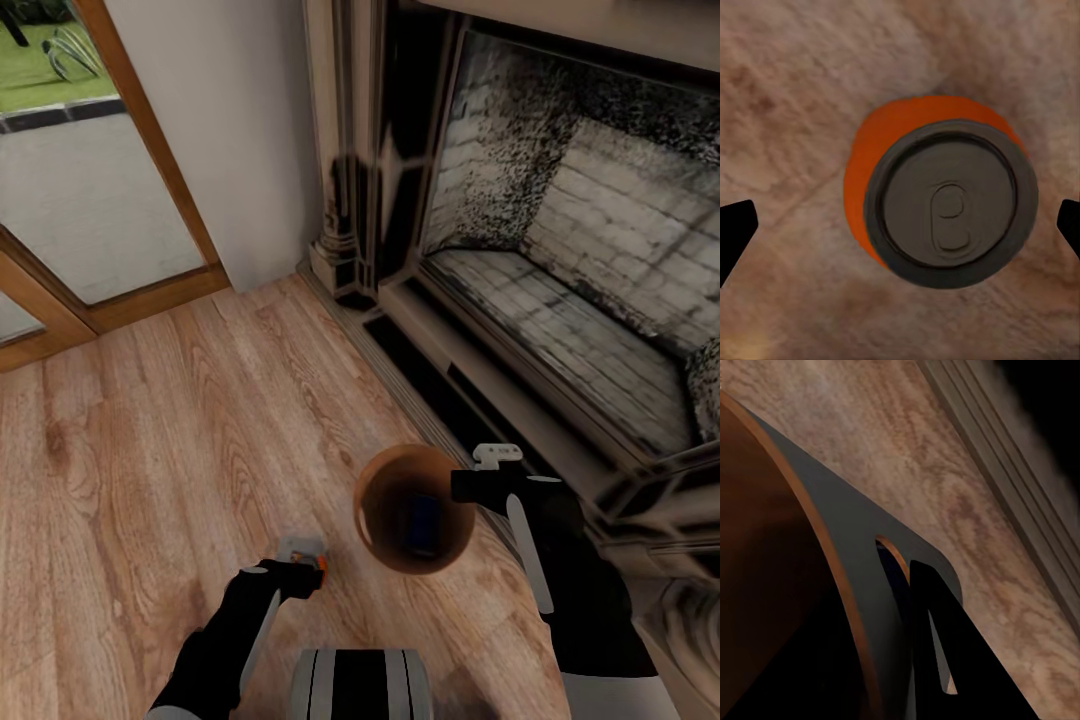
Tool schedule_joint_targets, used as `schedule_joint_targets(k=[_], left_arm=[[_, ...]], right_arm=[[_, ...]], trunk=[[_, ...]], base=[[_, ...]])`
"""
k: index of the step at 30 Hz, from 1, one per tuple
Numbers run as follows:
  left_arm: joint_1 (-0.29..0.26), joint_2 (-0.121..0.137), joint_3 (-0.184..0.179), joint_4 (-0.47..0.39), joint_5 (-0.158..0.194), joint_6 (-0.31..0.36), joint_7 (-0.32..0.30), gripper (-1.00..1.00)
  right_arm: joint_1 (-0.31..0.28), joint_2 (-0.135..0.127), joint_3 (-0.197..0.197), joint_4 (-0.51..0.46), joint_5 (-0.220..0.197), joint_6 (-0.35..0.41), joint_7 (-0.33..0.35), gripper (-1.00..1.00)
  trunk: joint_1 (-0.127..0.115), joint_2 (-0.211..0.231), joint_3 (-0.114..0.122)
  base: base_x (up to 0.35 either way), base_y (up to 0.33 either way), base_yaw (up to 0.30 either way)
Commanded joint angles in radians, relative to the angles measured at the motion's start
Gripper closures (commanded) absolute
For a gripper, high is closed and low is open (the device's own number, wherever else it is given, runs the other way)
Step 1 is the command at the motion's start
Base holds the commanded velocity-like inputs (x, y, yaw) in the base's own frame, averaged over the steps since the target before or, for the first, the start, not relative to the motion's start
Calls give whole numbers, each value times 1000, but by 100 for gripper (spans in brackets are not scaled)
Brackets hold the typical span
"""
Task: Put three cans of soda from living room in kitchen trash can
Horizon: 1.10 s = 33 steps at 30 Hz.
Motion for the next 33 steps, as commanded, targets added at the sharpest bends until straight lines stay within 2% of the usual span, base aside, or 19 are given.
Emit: schedule_joint_targets(k=[1,5,10,16,18,20,23,33], left_arm=[[-3,0,0,8,0,-4,1,-100],[-14,0,0,35,1,-22,1,-100],[-15,0,0,64,2,-91,1,-100],[-17,0,0,80,3,-110,1,-100],[-28,0,0,118,4,-142,1,-100],[-67,0,0,200,4,-170,1,-100],[-87,0,1,250,3,-207,2,-100],[-92,0,2,272,5,-222,3,-100]], right_arm=[[0,0,1,0,-21,0,1,100],[0,0,1,0,-21,0,1,100],[0,1,2,0,-21,0,1,100],[0,1,2,0,-21,0,2,100],[0,1,2,0,-21,0,1,100],[0,1,2,0,-21,0,2,100],[0,1,3,0,-21,0,2,100],[0,1,3,0,-21,0,2,100]], trunk=[[0,0,0],[0,0,0],[0,0,0],[0,0,0],[0,0,0],[0,0,0],[0,0,0],[0,0,0]], base=[[0,0,0],[0,0,0],[0,0,0],[0,0,0],[0,0,0],[0,0,0],[0,0,0],[0,0,0]])
